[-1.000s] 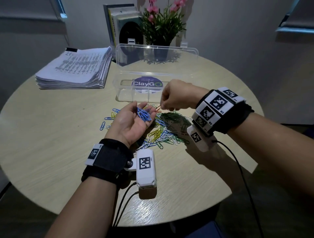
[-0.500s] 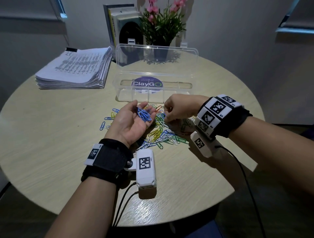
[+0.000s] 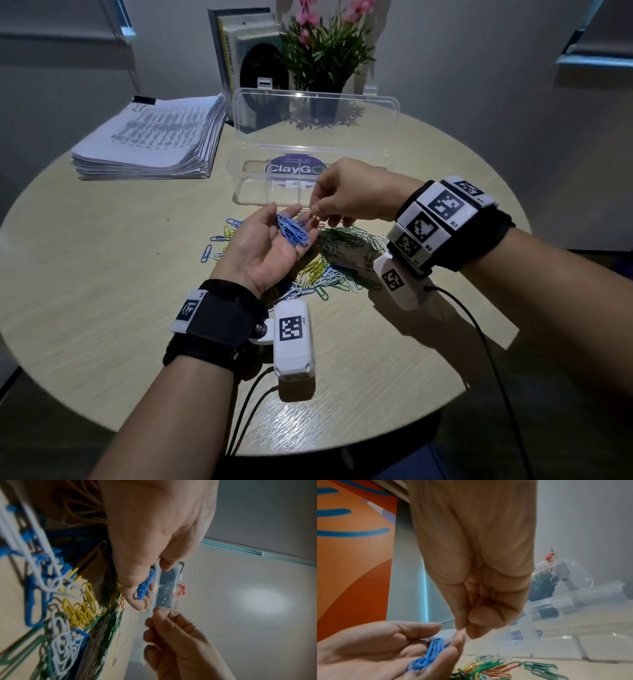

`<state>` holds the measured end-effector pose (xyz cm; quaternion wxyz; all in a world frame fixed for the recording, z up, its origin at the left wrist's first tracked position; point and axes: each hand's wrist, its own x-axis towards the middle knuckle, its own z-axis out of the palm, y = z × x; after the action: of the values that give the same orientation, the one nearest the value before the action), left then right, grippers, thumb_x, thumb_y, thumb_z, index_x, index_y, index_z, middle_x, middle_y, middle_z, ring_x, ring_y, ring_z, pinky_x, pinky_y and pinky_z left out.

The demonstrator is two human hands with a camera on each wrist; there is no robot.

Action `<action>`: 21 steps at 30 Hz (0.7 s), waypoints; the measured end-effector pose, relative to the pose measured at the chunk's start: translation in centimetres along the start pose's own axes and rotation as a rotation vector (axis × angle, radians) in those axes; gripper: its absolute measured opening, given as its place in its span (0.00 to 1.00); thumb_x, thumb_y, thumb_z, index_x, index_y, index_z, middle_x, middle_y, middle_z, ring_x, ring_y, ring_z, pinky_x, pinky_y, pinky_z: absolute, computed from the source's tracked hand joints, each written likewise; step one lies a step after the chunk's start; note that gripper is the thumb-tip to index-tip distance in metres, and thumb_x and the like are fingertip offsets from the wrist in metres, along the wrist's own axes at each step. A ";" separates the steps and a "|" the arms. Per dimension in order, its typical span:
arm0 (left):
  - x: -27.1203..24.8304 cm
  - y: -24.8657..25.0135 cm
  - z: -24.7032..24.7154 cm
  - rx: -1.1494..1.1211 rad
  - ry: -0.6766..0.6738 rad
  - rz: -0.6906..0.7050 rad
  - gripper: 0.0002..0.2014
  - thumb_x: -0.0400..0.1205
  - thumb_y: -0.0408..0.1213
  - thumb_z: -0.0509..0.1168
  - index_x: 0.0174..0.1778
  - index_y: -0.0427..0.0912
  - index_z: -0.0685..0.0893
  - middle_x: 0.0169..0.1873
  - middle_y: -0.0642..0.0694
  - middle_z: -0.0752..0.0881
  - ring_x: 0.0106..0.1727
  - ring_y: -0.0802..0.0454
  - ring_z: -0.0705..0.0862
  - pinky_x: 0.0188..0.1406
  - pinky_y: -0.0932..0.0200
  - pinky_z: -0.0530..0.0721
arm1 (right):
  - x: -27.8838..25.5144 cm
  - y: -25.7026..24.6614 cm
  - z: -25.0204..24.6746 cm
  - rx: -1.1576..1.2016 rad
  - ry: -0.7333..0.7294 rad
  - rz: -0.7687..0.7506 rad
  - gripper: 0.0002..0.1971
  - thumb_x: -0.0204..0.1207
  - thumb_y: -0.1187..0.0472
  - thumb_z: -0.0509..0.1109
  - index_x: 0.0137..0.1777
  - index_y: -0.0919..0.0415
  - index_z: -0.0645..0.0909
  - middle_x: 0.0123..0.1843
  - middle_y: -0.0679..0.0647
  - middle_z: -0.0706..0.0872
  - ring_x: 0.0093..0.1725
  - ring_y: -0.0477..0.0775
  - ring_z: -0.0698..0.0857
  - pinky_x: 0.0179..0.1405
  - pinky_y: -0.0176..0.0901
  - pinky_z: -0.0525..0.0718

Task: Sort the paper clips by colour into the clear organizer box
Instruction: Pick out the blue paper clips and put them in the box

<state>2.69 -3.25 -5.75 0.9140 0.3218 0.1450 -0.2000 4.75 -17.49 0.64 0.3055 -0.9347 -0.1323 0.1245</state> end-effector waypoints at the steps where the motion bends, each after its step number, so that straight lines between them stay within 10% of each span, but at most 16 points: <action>1: 0.0 0.1 0.0 -0.008 -0.001 0.002 0.19 0.89 0.43 0.49 0.49 0.32 0.80 0.45 0.34 0.83 0.49 0.43 0.83 0.49 0.50 0.80 | -0.1 0.2 -0.1 -0.058 0.005 0.013 0.03 0.77 0.66 0.71 0.46 0.66 0.86 0.32 0.55 0.86 0.28 0.48 0.82 0.25 0.34 0.82; 8: -0.3 0.4 -0.2 -0.015 -0.011 0.021 0.19 0.89 0.43 0.48 0.49 0.33 0.79 0.41 0.37 0.80 0.44 0.45 0.82 0.47 0.51 0.82 | -1.6 1.2 1.4 -0.353 -0.234 0.021 0.07 0.69 0.68 0.76 0.46 0.60 0.89 0.34 0.47 0.85 0.34 0.46 0.80 0.41 0.40 0.81; 21: -0.2 0.5 -0.4 -0.022 -0.011 0.031 0.19 0.89 0.44 0.49 0.49 0.33 0.79 0.44 0.36 0.80 0.45 0.45 0.83 0.43 0.51 0.86 | -1.8 1.5 1.4 -0.444 -0.235 -0.014 0.08 0.70 0.64 0.77 0.47 0.53 0.88 0.43 0.48 0.88 0.43 0.49 0.84 0.48 0.43 0.83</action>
<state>2.69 -2.53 -5.70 0.9212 0.3128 0.1374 -0.1860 2.85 -18.45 -1.09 0.0760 -0.9571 -0.1976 0.1980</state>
